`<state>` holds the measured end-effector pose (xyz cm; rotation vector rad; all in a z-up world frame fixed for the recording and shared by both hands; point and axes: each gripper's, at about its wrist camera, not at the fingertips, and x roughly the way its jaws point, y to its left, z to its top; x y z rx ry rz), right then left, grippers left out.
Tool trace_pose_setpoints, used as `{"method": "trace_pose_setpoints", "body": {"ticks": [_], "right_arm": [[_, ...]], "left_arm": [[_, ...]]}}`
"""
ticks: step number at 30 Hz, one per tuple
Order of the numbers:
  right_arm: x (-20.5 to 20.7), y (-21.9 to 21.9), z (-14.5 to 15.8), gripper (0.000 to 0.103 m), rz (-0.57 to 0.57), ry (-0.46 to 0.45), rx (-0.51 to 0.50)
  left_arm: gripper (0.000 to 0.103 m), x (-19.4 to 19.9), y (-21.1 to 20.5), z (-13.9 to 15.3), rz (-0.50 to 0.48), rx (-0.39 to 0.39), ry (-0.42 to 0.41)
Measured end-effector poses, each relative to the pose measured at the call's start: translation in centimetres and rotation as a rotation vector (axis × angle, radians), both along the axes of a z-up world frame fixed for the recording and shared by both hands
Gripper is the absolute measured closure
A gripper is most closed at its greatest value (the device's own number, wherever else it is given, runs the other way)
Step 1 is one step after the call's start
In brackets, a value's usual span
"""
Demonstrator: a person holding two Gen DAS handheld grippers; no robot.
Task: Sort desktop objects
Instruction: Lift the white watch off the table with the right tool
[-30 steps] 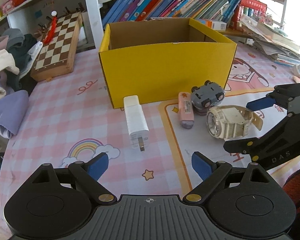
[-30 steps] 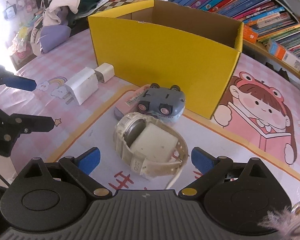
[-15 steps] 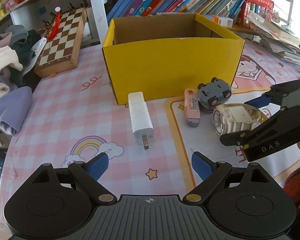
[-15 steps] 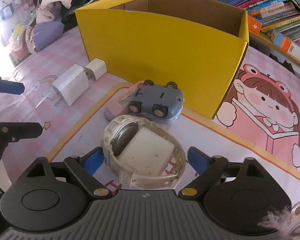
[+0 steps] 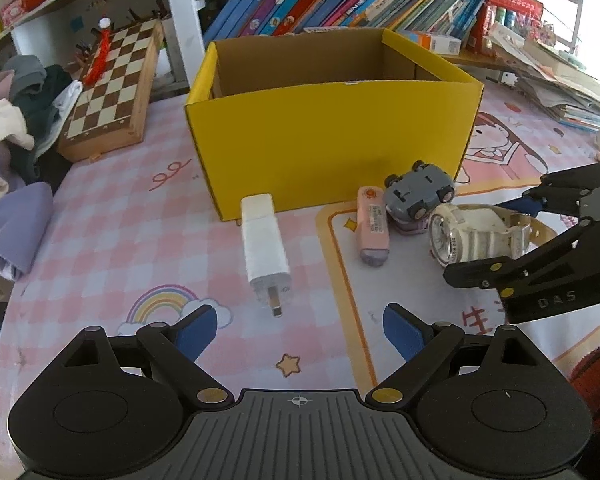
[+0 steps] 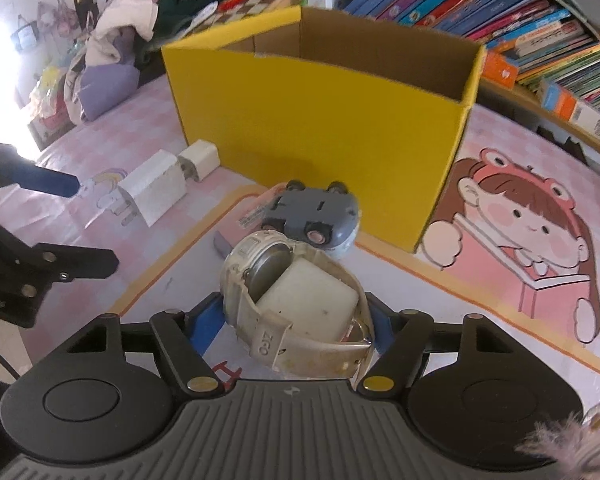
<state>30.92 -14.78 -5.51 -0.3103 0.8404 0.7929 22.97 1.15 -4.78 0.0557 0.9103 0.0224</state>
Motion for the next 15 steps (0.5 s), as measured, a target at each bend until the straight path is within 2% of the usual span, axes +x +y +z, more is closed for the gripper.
{"method": "trace_pose_setpoints", "body": {"ticks": [10,15], "right_arm": [[-0.5,-1.8,1.2,0.032,-0.037,-0.042,0.059],[-1.5,-1.5,1.5,0.031,0.028,-0.05,0.074]], "left_arm": [[0.011,0.5,-1.4,-0.1,-0.056,0.004,-0.006],[0.011,0.3,-1.6,0.0,-0.058,0.001,-0.01]]}}
